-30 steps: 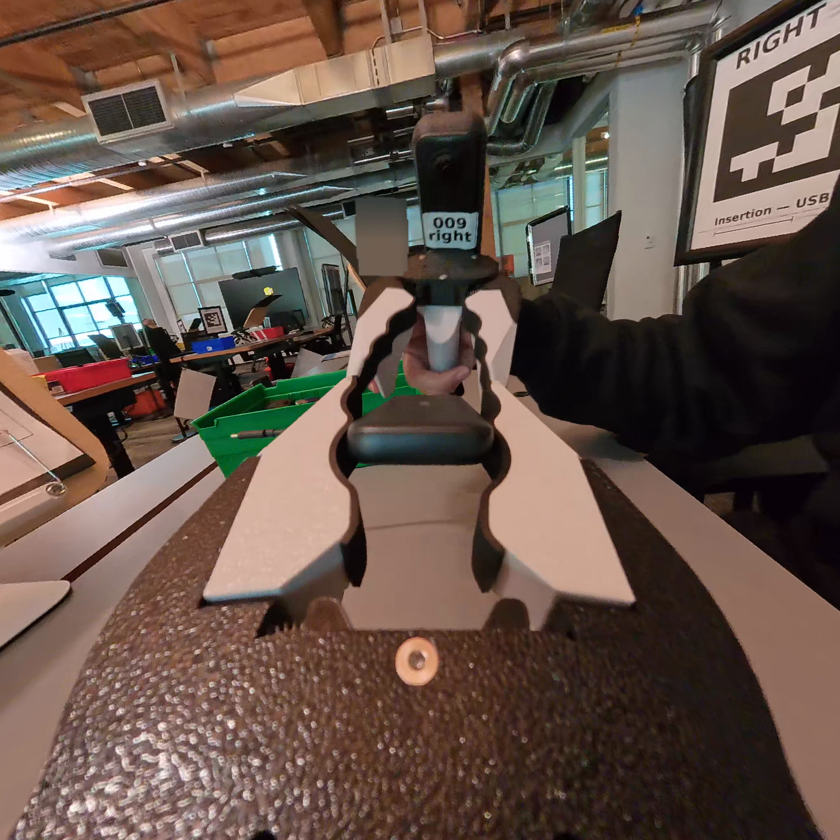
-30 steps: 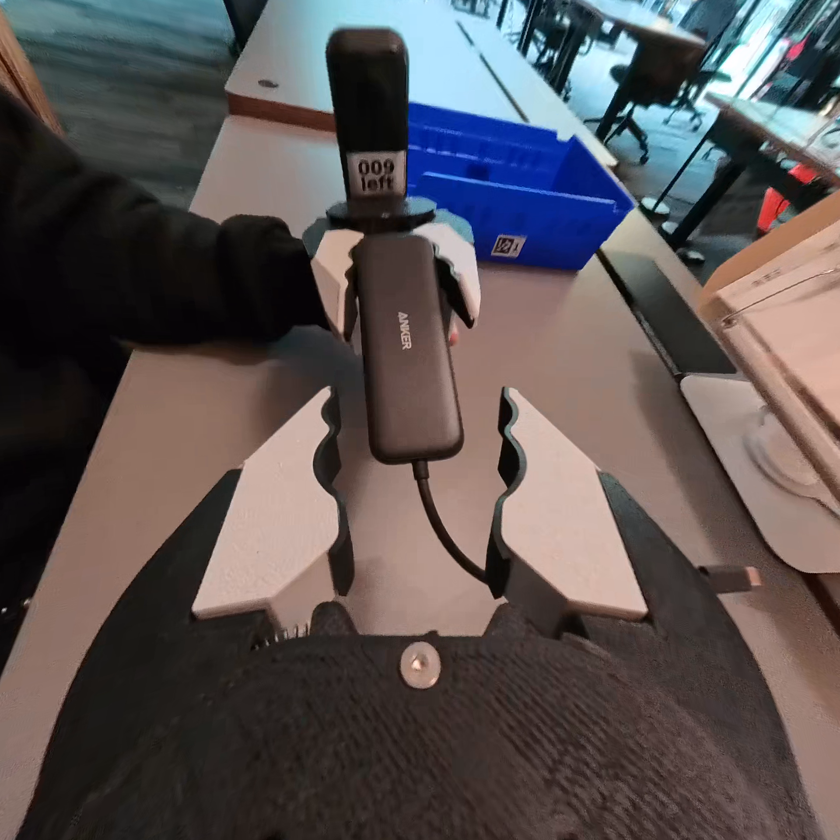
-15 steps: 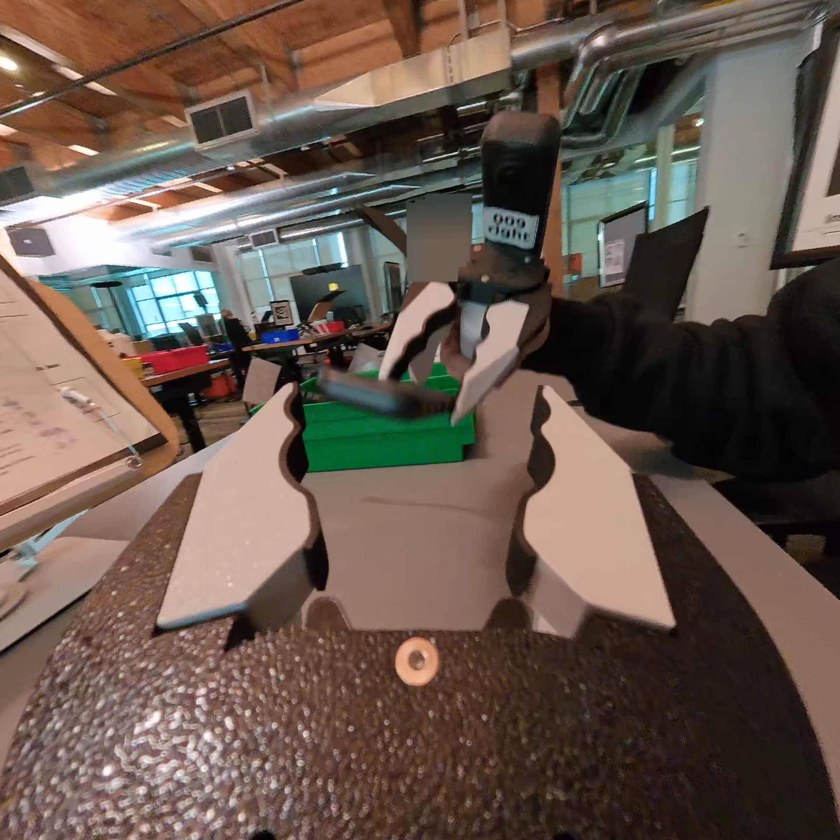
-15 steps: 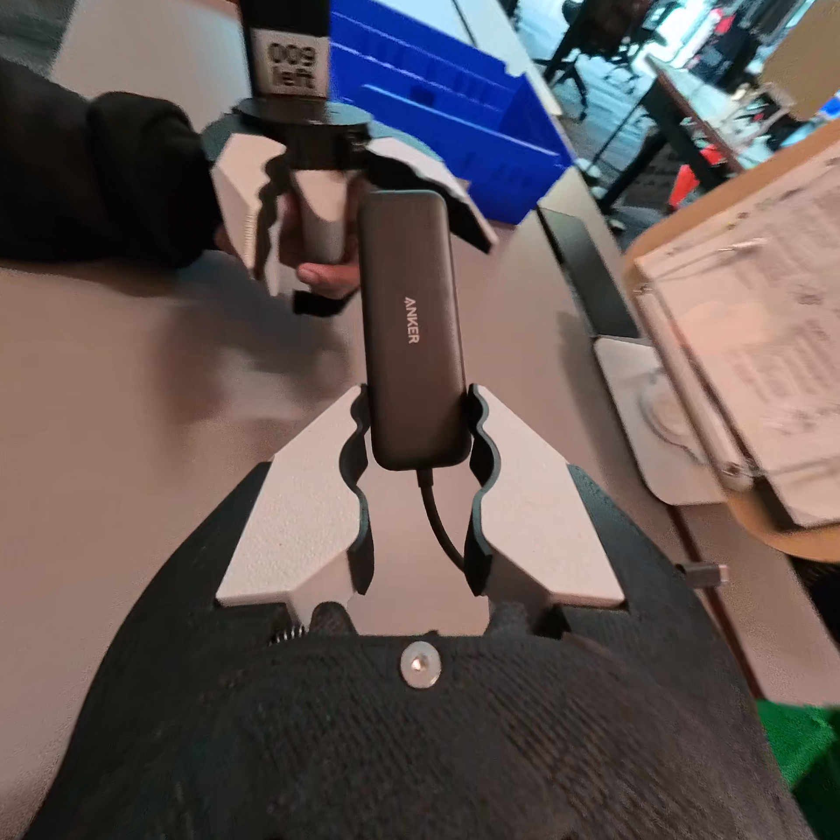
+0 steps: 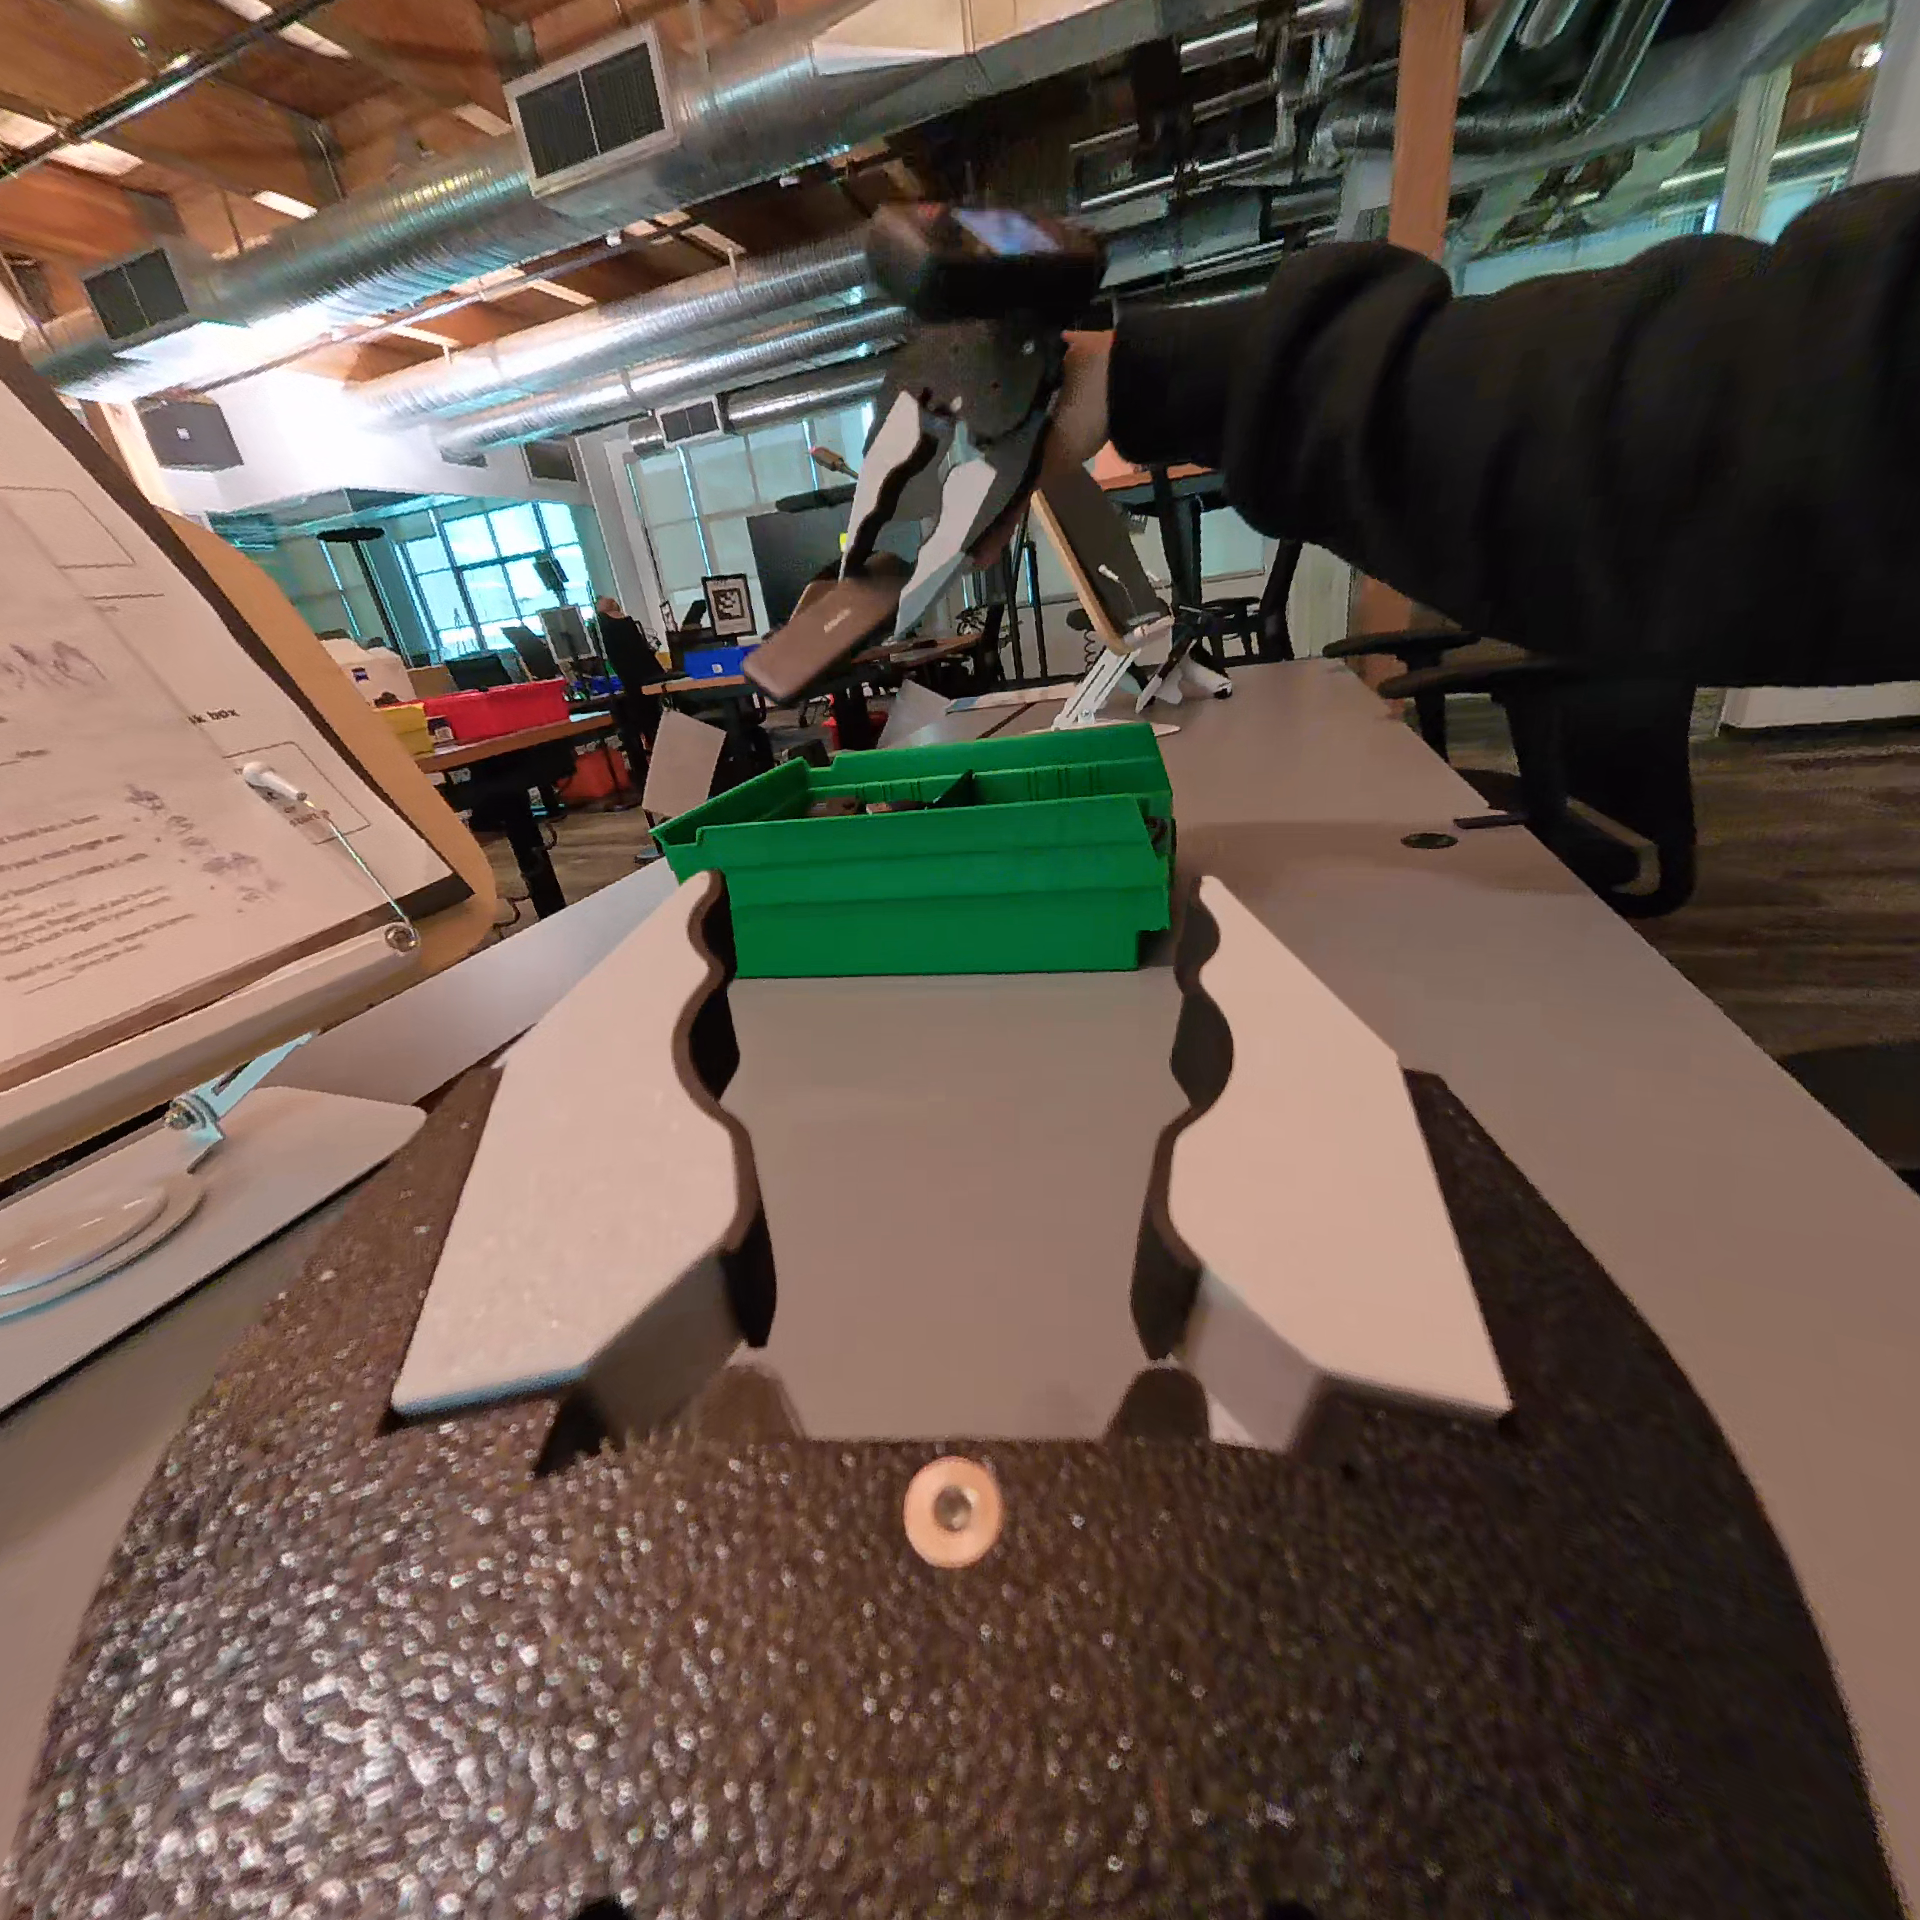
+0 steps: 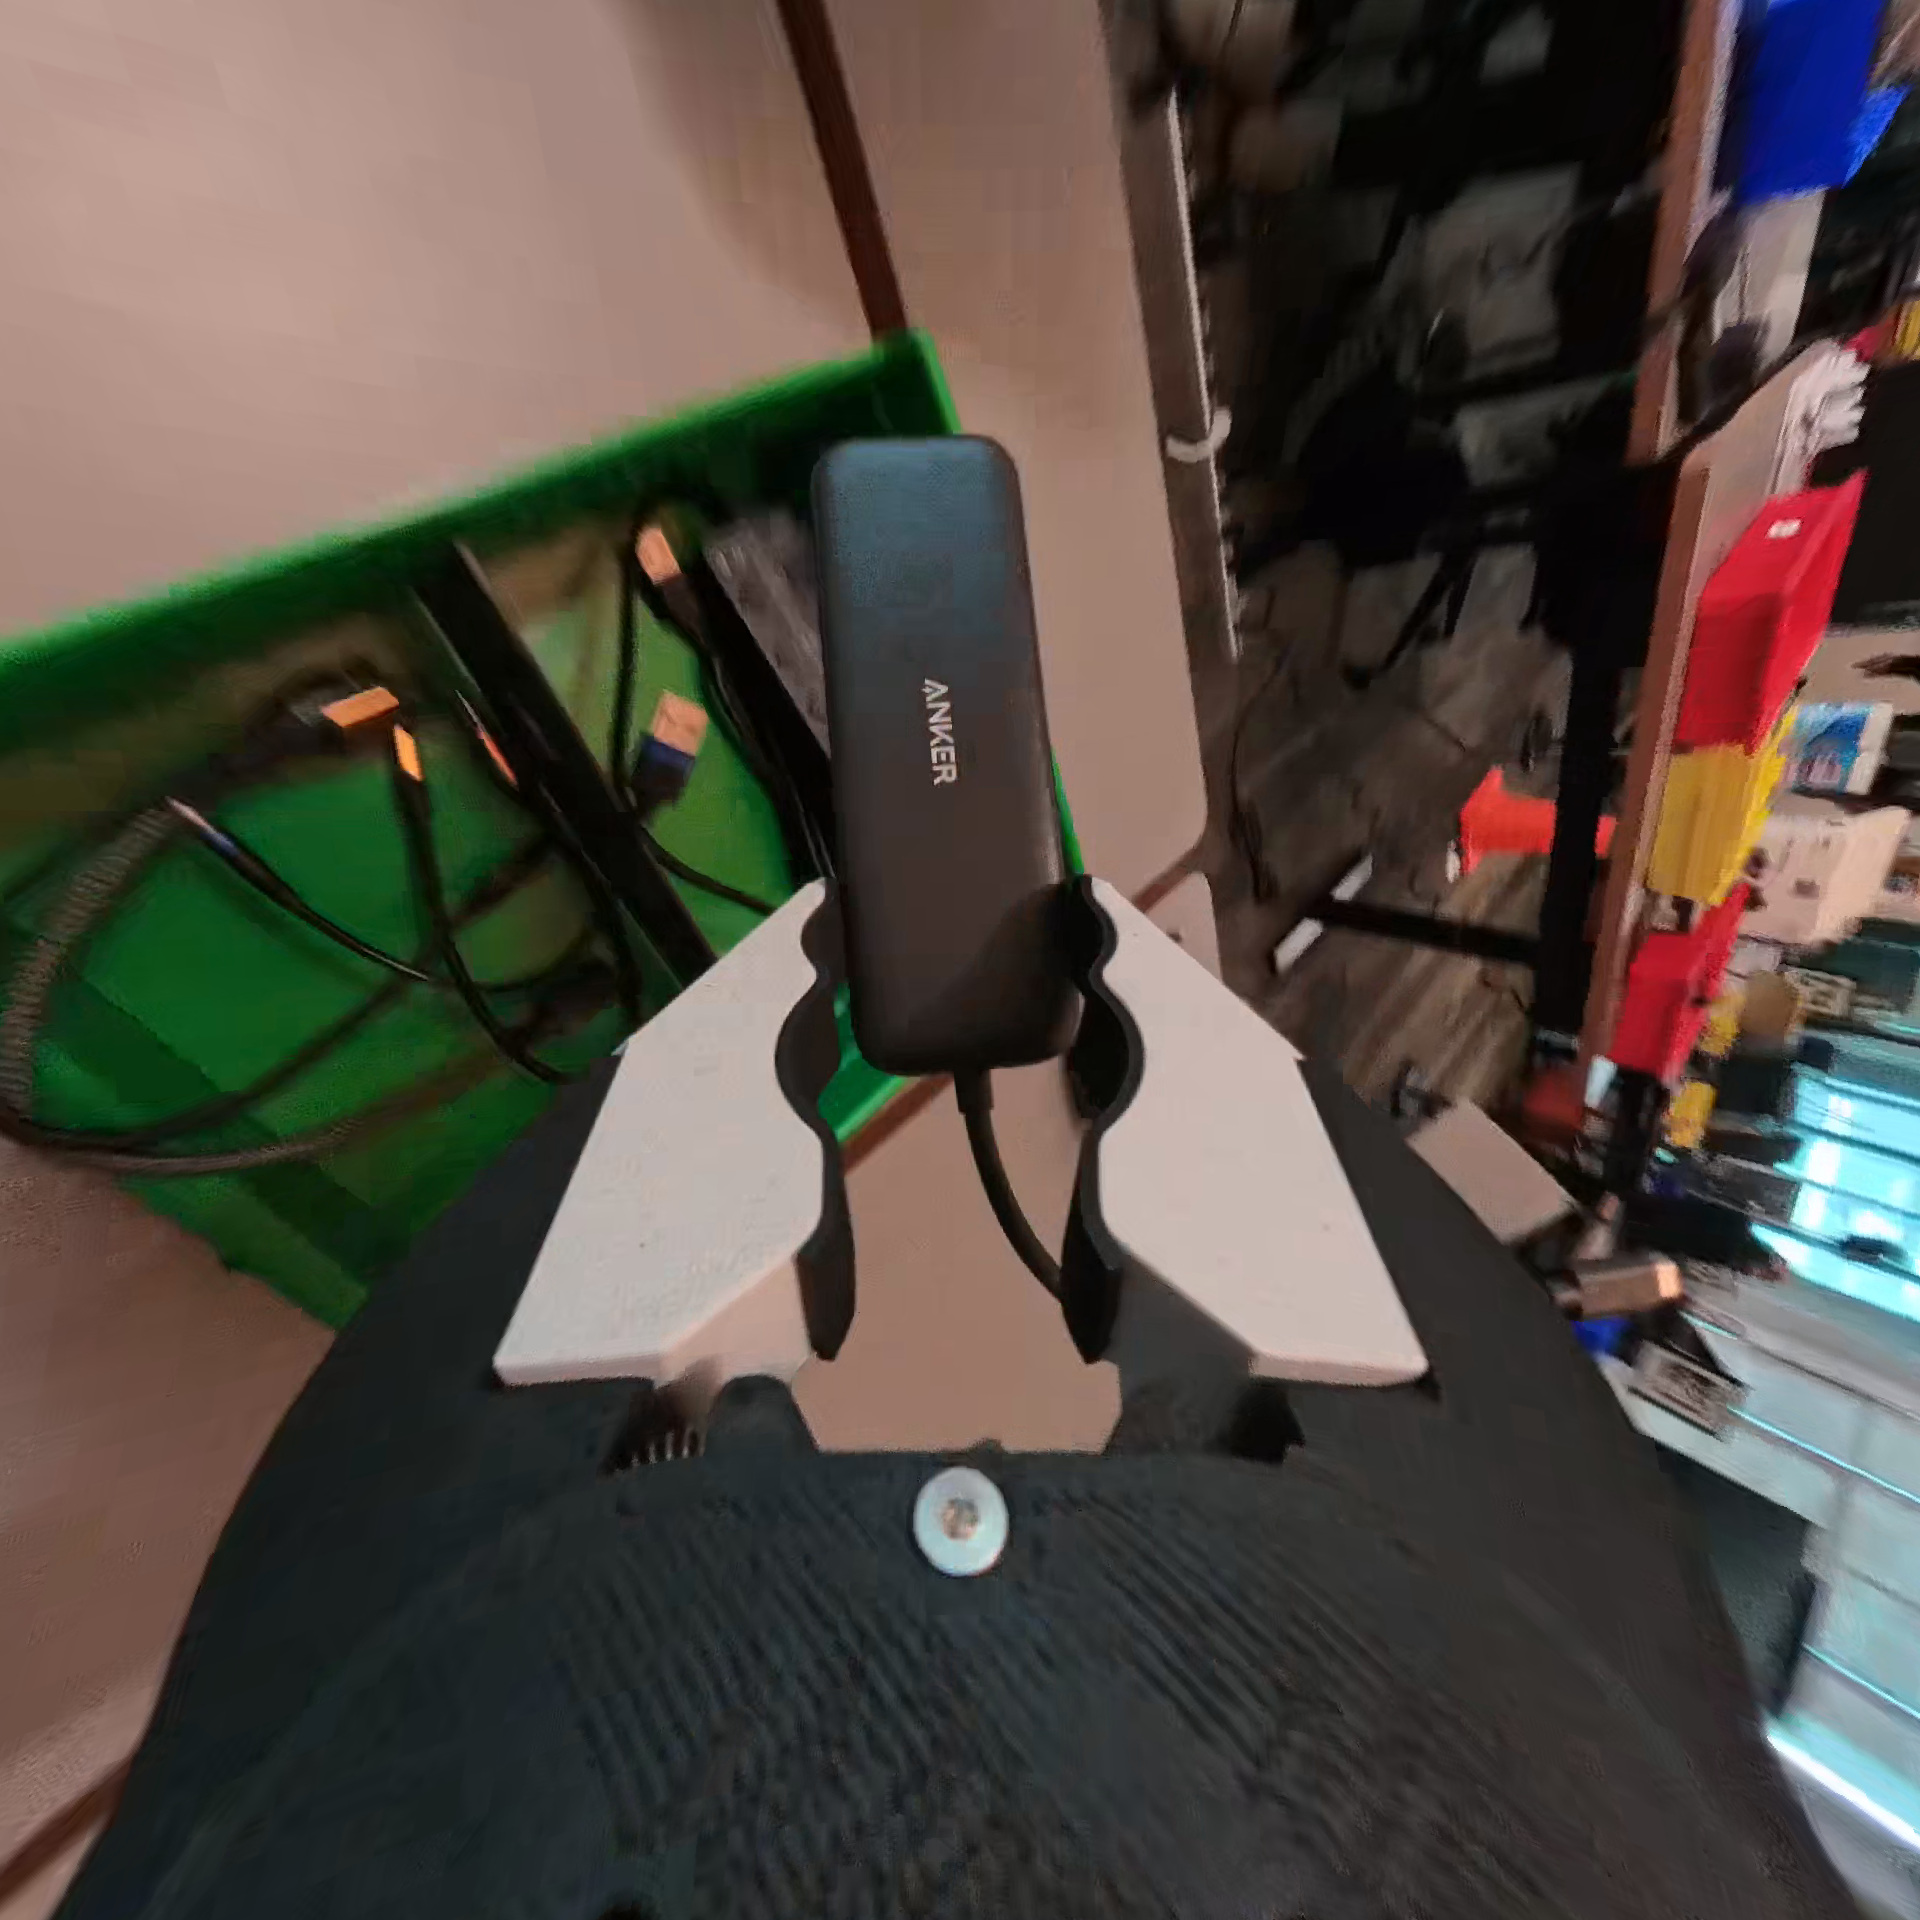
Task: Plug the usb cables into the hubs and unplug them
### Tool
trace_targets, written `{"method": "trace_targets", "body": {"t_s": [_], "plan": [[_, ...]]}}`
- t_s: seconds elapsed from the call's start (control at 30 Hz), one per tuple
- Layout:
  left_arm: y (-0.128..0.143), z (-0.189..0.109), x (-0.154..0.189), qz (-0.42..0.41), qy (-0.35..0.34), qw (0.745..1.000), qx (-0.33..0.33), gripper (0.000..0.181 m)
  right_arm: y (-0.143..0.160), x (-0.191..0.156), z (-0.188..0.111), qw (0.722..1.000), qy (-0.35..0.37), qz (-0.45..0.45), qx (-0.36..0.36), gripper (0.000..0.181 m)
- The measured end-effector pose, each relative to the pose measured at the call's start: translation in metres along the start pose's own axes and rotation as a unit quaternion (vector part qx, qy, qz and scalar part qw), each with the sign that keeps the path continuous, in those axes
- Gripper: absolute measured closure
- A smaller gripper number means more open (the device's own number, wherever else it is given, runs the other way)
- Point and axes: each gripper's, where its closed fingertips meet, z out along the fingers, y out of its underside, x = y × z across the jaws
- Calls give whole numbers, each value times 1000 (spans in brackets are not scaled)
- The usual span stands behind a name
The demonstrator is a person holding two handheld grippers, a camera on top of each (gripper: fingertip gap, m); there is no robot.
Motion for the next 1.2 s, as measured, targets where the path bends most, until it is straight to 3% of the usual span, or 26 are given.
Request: {"method": "trace_targets", "body": {"t_s": [0.17, 0.37, 0.5, 0.6, 0.67, 0.8, 0.93, 1.03, 1.2], "plan": [[6, 0, -2, -12, -1, 1000, -3, 101, 15, -6, 57, 997, -12, -57, -55, 138], [9, 3, 1, -18, 6, 1000, -12, 103, 2, -64, 97, 983, -166, -71, -20, 138], [13, 5, 5, -23, 18, 999, -21, 103, 2, -79, 109, 976, -217, -23, -17, 139], [17, 6, 5, -26, 20, 999, -26, 103, 14, -76, 120, 980, -195, 0, -29, 138], [18, 6, 5, -28, 19, 999, -27, 103, 26, -59, 124, 989, -135, -2, -52, 126], [18, 5, 4, -31, 18, 999, -27, 103, 31, -21, 95, 998, -26, 52, -17, 122], [28, 9, -3, -34, -7, 998, -60, 104, 61, -5, 47, 968, 88, 236, 2, 123], [35, 9, -14, -23, -52, 994, -98, 105, 85, -39, 16, 926, 137, 351, 17, 119], [45, -2, -47, -19, -156, 974, -161, 106, 3, -131, -33, 836, 28, 471, 280, 112]]}}
